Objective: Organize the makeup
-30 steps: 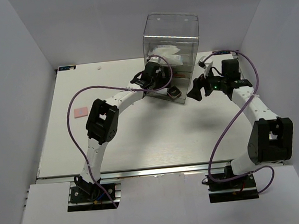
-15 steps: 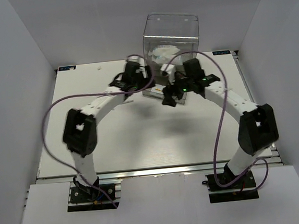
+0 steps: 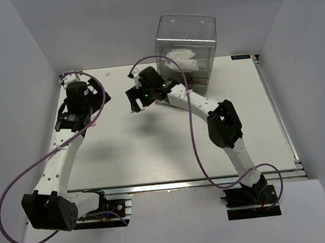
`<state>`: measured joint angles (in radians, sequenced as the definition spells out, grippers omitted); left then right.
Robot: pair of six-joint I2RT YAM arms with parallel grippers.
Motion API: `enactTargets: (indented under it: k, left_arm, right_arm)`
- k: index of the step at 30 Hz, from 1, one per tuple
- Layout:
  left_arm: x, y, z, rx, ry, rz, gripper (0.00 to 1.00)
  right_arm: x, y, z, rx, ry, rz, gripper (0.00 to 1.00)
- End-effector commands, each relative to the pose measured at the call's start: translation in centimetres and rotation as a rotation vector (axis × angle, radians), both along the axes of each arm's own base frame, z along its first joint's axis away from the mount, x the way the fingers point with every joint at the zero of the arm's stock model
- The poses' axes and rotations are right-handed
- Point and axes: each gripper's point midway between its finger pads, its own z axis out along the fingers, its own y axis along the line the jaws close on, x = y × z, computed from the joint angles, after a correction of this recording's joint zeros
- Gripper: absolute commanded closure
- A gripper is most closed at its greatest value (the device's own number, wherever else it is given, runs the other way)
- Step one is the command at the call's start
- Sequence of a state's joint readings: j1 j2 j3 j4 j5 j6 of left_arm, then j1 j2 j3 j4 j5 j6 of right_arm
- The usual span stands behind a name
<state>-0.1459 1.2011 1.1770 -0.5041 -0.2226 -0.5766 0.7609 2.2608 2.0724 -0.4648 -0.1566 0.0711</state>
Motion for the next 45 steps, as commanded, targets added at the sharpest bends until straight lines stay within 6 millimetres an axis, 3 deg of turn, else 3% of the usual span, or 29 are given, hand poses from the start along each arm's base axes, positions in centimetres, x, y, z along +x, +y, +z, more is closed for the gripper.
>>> enactTargets:
  k: [1, 9, 14, 20, 29, 39, 45]
  left_arm:
    - [-3.2, 1.6, -3.1, 0.039, 0.116, 0.055, 0.02]
    - [-5.9, 2.8, -3.5, 0.056, 0.116, 0.095, 0.02]
    - [-6.4, 3.0, -4.0, 0.071, 0.127, 0.096, 0.02]
    - [-6.5, 2.8, -4.4, 0.057, 0.130, 0.091, 0.02]
    - [-6.5, 2.6, -4.9, 0.037, 0.128, 0.091, 0.02]
    - [-6.7, 2.2, -5.7, 0.018, 0.137, 0.084, 0.02]
    - [-6.3, 2.1, -5.8, 0.010, 0.129, 0.081, 0.02]
  right_arm:
    - [0.5, 3.1, 2.1, 0.106, -0.002, -0.200, 0.11]
    - [5.5, 3.2, -0.9, 0.168, -0.090, -0.465, 0.11]
    - [7.6, 3.6, -2.9, 0.144, -0.165, -0.483, 0.11]
    - [8.1, 3.6, -5.6, 0.083, -0.203, -0.486, 0.11]
    - [8.0, 3.8, -7.9, 0.087, -0.171, -0.516, 0.11]
    - [7.9, 4.7, -8.3, 0.099, -0.175, -0.514, 0.11]
    - [6.6, 5.5, -8.9, 0.046, -0.165, -0.429, 0.11]
